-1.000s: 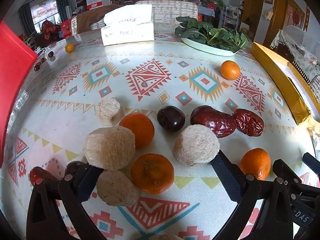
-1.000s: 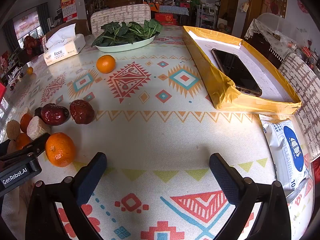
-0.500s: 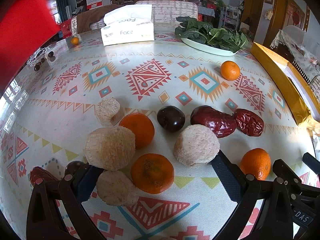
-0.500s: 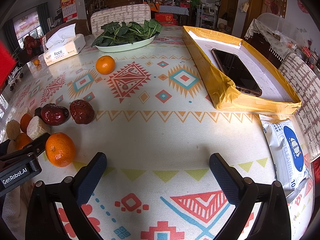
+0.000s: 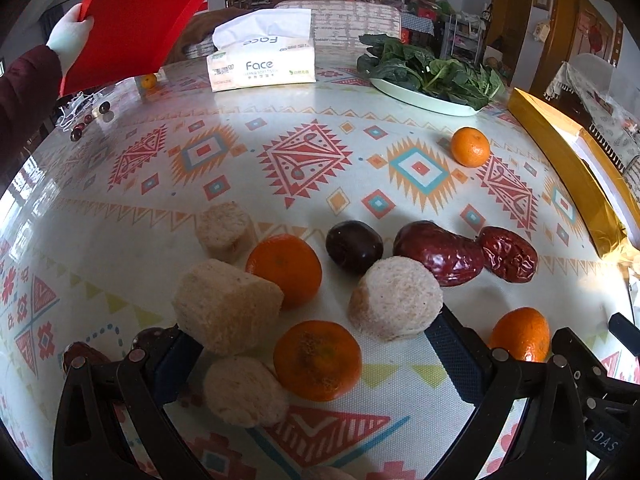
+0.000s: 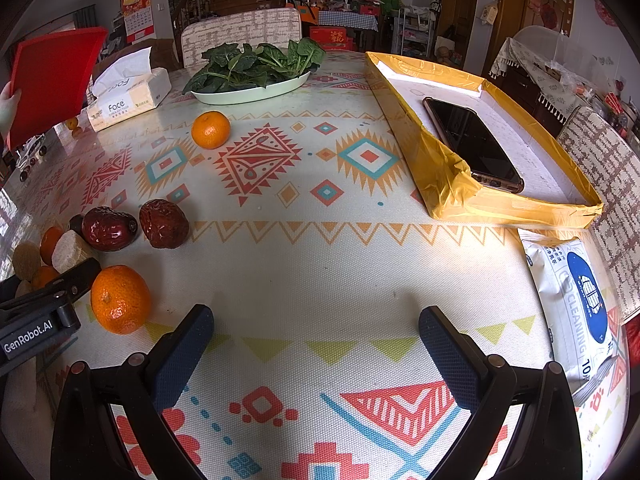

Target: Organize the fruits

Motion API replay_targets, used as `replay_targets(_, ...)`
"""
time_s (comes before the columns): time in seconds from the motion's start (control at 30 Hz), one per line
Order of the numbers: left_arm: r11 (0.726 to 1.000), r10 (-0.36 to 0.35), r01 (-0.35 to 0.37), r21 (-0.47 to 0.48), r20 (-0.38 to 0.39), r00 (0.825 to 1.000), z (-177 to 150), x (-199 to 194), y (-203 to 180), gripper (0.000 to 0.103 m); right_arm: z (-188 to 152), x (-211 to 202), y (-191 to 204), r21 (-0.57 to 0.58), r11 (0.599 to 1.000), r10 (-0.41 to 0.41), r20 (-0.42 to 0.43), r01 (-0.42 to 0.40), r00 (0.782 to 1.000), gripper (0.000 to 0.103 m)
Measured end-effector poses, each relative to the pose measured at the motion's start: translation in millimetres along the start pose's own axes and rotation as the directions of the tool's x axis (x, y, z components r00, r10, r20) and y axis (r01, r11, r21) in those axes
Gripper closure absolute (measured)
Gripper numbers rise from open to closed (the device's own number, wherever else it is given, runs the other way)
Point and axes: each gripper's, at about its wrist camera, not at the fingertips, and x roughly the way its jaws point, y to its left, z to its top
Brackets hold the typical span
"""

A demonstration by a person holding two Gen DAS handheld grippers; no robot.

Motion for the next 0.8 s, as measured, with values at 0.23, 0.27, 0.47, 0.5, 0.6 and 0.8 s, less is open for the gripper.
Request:
replay_targets(0.23,1.000,0.000,0.000,0.000,0.000,1.000,0.2,-0.5,0.9,0.000,0.2,0.1,0.0,0.000,1.000,0.000,0.000,0.000,1.000,0.000)
replay_targets(0.27,1.000,0.000,0.000,0.000,0.000,1.000,0.2,-0.5,0.9,0.000,0.2,0.1,0.0,0.000,1.000,0.000,0.000,0.000,1.000,0.000)
replay_targets(0.47,1.000,0.000,0.000,0.000,0.000,1.000,0.2,-0.5,0.9,0.000,0.3,0.2,0.0,0.000,1.000,0.000,0.000,0.000,1.000,0.000)
replay_targets(0.5,1.000,-0.001,0.001,-0.001,0.000,1.000,0.2,-0.5,0.9,0.000,0.3,0.1,0.1,0.000,1.000,0.000,0.000,0.000,1.000,0.000)
replay_targets(0.6,1.000,0.000,0.000,0.000,0.000,1.000,0.2,-0.5,0.8,0.000,0.3,0.1,0.1,0.000,1.000,0.000,0.000,0.000,1.000,0.000)
replay_targets(0.8,1.000,-0.001,0.001,0.001,0.000,1.000,-1.1,-1.5,1.1,0.000,0.4,0.2,0.1,0.000,1.000,0.000,0.000,0.000,1.000,0.000)
